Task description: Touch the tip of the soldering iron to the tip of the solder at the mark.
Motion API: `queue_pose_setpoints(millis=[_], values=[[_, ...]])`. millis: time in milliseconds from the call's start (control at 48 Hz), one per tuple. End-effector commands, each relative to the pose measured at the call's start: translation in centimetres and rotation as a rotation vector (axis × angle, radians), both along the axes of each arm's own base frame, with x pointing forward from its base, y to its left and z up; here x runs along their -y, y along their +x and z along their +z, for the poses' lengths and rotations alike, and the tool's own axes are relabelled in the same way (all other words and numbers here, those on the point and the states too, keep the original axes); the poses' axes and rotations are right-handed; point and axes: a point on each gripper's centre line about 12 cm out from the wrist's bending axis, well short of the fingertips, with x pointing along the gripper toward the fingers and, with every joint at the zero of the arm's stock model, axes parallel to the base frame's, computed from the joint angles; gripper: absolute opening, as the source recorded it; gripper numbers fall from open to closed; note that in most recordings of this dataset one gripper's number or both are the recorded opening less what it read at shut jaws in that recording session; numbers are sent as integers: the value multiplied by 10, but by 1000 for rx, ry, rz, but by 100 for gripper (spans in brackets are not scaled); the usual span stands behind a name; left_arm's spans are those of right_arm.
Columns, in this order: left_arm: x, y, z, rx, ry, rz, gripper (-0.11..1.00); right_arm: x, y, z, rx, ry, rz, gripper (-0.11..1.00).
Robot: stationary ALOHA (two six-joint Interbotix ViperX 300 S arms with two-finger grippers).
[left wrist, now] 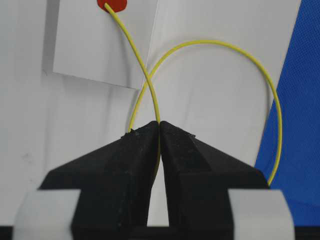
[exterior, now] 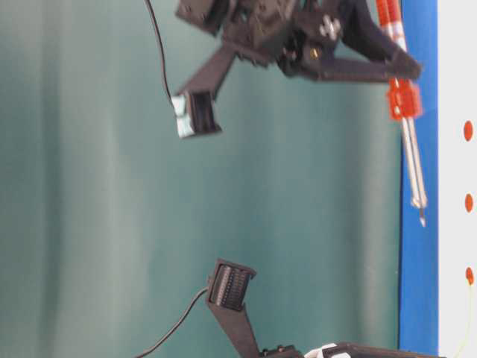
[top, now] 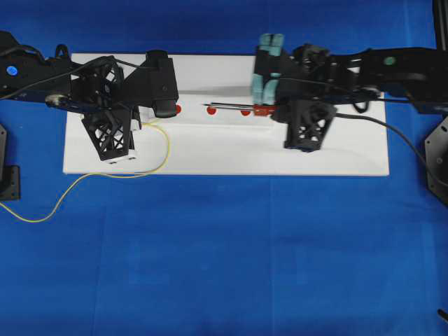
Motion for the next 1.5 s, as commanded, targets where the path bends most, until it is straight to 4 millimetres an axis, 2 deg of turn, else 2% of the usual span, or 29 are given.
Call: queue_pose_setpoints(millis=[0, 271, 563, 730, 1481], values=[[-1, 3, 7, 25, 7, 0, 3, 1, 15, 11, 30, -9, 10, 6], [-1, 3, 7, 21, 6, 0, 3, 5, 43, 3, -13, -4, 20, 6], [-1, 2, 7, 22, 7, -1, 3, 9, 57, -4, -50, -16, 33, 6], [-1, 2, 7, 19, 8, -4, 3, 10, 59, -10, -75, -18, 36, 6], [2, 8, 10, 24, 9, -16, 3, 9, 57, -10, -93, -14, 35, 6]])
